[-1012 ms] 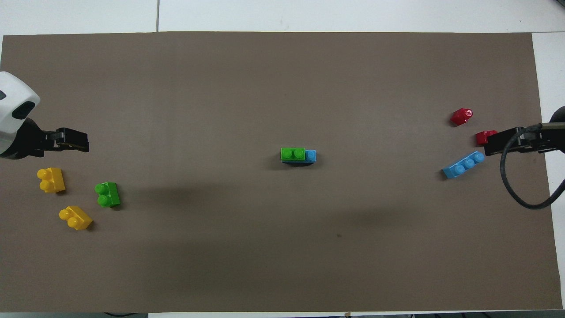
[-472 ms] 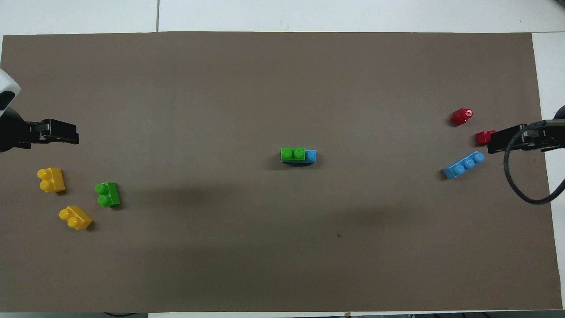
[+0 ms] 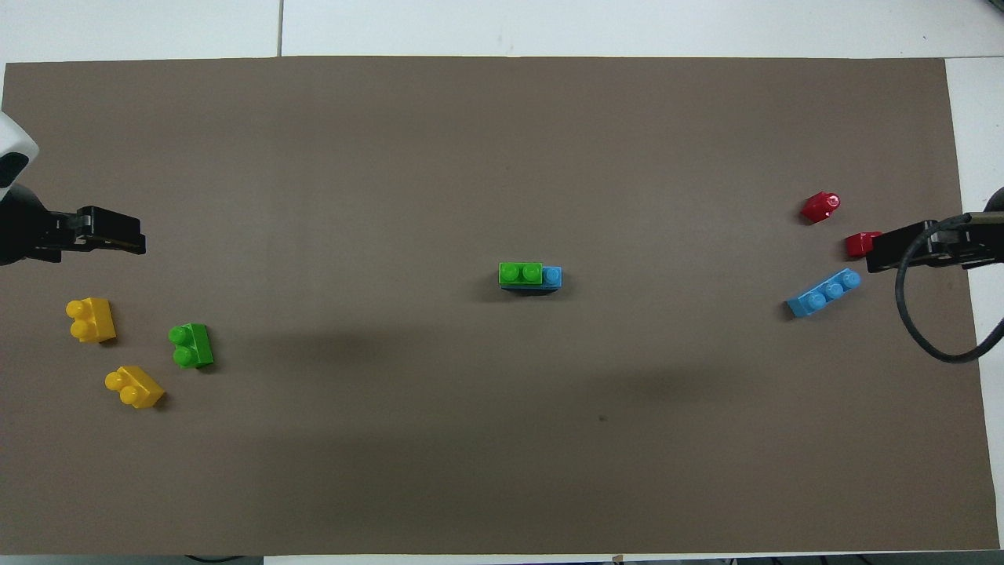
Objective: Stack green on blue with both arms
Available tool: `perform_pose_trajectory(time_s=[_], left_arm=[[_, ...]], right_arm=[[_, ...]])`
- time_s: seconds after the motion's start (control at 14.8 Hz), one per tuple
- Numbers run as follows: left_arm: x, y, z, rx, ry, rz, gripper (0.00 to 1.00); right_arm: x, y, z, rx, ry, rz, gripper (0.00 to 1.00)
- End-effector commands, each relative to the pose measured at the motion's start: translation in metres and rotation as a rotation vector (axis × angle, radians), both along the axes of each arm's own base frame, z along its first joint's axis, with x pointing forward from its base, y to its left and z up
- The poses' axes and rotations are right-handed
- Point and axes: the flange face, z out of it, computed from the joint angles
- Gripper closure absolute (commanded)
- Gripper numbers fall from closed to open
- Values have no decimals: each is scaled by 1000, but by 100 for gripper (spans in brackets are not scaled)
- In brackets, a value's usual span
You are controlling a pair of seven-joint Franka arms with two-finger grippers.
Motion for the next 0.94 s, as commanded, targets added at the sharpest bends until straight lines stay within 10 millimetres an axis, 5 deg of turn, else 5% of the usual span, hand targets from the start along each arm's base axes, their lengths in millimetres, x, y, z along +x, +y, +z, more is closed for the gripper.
perform_pose_trajectory(time_s=[0.0, 0.88], left_arm=[[7, 1, 1, -19, -3, -1, 0], [-6, 2, -1, -18, 85, -7, 0]], right_arm=[[3, -6, 2, -19, 0, 21, 0], [3, -12, 1, -1, 5, -5, 0]])
